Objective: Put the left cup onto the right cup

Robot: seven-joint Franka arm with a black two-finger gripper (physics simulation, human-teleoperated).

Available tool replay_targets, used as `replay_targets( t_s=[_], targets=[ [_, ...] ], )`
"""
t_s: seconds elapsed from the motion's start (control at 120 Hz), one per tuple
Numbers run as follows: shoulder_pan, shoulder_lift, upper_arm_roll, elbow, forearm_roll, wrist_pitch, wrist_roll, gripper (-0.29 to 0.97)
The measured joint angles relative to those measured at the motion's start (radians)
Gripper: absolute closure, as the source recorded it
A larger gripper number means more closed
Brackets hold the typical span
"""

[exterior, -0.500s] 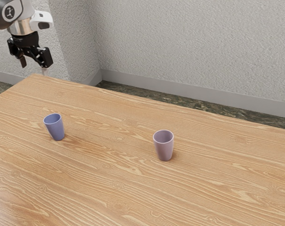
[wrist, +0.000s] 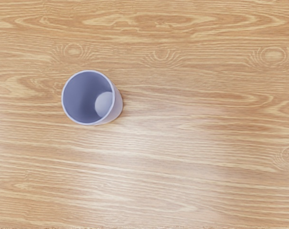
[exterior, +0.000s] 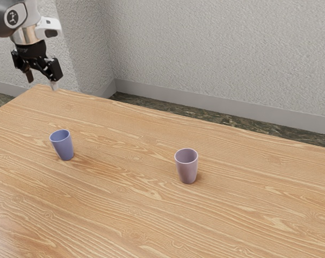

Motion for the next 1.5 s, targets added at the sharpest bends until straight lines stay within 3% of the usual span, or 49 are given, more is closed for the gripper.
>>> replay_targets(
  t_s=[0.592, 0.917, 1.5],
  targets=[
    [0.039, 0.113, 0.005, -0.069, -0.023, 0.013, -0.044, 0.00],
    [0.082, 0.186, 0.008, -0.110, -0.081, 0.082, -0.105, 0.00],
    [0.114, 0.305, 0.005, -0.104, -0.103, 0.252, -0.148, 0.00]
  ],
)
